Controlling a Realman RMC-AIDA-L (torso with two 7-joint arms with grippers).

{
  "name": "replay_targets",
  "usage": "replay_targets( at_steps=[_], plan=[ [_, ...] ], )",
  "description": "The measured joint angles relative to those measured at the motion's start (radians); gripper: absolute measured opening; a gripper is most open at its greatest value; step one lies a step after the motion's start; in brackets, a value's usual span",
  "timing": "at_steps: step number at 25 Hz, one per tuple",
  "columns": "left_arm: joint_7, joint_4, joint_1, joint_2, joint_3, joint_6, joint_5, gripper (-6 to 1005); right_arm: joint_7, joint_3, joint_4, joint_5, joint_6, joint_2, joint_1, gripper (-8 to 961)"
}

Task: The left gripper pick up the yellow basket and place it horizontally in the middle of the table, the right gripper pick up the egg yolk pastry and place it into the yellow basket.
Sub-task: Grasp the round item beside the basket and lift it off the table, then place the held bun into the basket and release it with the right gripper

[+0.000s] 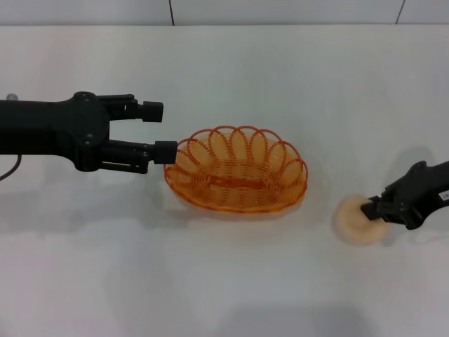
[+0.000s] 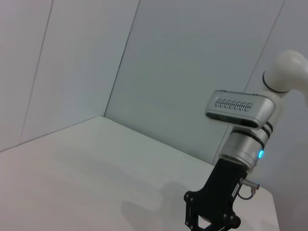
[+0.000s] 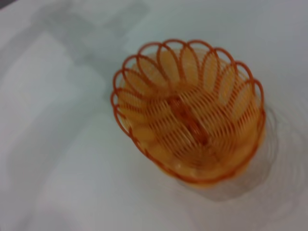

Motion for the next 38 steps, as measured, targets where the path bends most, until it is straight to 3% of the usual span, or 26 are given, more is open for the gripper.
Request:
replay_targets(
  at_steps=[14,27,35,38],
  plan=[
    [0.0,0.0,-0.001,0.005,0.0,-0.01,-0.003,885,-0.035,-0.04,-0.094,0.165,0.035,0.001,0.008,36],
    [0.0,0.0,-0.003,0.005,0.0,-0.014,0.0,886,-0.114,-0.264,0.004,0.225,0.318,0.007,0.097,35],
    [0.0,0.0,-0.009,0.002,0.0,-0.024,0.005,886,-0.149,-0.315,0.047,0.246,0.432,0.008,0.107,34],
    [0.0,0.0,-0.011,0.002,0.0,-0.031,0.006,886,-0.231,-0.319,0.103,0.331,0.456,0.008,0.115,34]
  ],
)
